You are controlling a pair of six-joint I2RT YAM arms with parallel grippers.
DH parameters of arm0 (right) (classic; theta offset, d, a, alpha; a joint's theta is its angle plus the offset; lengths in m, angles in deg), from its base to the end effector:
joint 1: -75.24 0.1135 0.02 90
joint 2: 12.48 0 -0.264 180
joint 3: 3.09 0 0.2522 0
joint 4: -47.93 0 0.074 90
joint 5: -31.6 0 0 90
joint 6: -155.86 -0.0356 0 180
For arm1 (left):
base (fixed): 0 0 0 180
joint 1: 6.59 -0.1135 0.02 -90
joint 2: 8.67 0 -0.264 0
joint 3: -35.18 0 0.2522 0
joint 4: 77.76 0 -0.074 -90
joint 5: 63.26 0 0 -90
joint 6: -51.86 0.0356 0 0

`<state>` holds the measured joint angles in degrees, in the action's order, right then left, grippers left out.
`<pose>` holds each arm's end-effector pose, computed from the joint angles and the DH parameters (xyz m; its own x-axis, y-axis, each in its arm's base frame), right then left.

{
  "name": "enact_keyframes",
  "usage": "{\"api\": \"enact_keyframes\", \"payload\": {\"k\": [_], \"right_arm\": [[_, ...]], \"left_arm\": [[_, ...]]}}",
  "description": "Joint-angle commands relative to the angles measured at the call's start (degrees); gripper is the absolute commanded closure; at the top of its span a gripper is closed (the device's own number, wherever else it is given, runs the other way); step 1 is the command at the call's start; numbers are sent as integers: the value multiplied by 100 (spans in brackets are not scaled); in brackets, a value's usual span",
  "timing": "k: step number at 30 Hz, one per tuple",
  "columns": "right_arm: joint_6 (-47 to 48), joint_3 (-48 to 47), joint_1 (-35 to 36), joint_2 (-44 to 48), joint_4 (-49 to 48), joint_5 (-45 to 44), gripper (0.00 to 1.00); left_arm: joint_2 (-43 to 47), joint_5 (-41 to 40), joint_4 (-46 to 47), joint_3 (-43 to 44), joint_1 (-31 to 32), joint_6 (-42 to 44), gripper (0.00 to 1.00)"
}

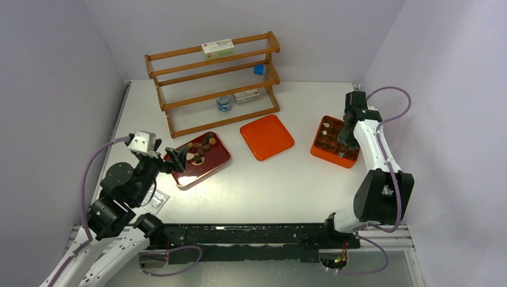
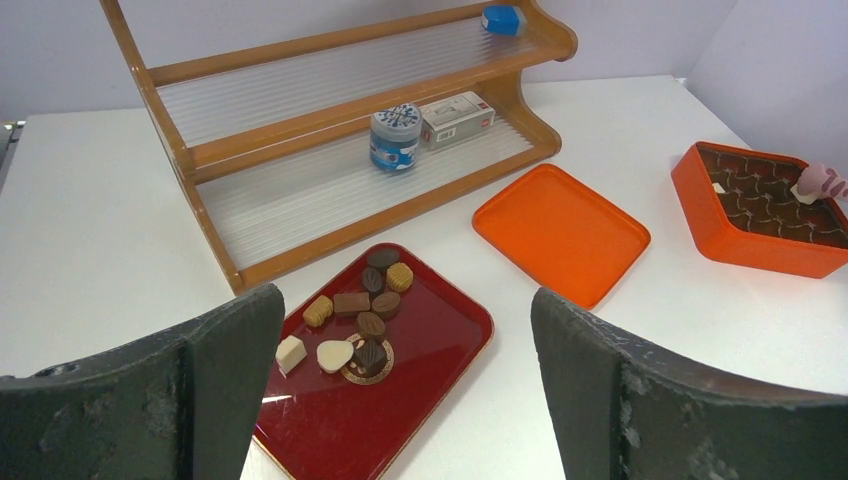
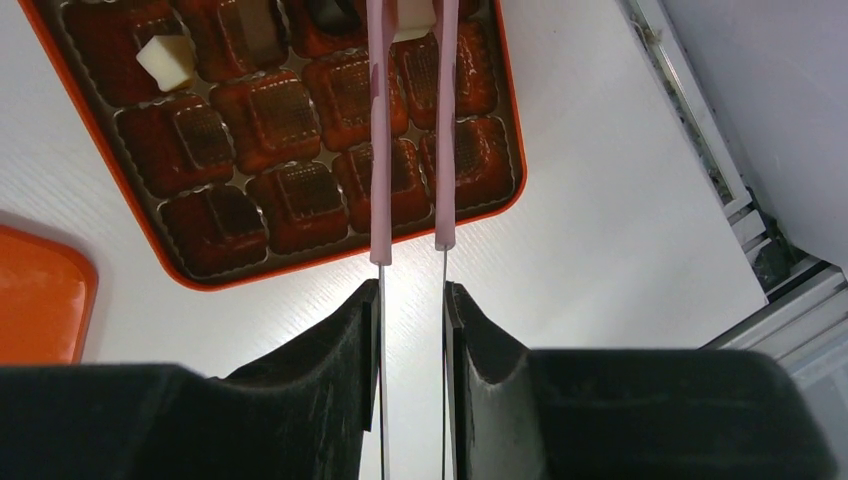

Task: Pack the chocolate
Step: Place the fake chocolate in the packing bottle.

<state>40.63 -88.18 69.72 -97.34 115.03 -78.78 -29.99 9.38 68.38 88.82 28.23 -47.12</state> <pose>0.2882 -0.0403 0.2787 -0.7316 0.4721 -0.4919 0.5949 0.7944 -0.1223 0.0842 -0.0456 0.3414 -0.0686 -0.1337 -0.9886 0.2930 0.9446 -0.1481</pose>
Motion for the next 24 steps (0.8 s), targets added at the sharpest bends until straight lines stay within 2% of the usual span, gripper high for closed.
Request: {"api": "enact_keyframes", "payload": {"k": [1,10,24], "right_arm": [[10,48,-50,67,-256,-154,68],[88,-80,-46,129,-165,-303,63],[513,-619,129,545,110,454,66]], "left_arm": [[50,-105,185,-77,58,80,2],[73,-121,181,-85,77,106,2],[33,-206,157,-85,84,124,2]]}}
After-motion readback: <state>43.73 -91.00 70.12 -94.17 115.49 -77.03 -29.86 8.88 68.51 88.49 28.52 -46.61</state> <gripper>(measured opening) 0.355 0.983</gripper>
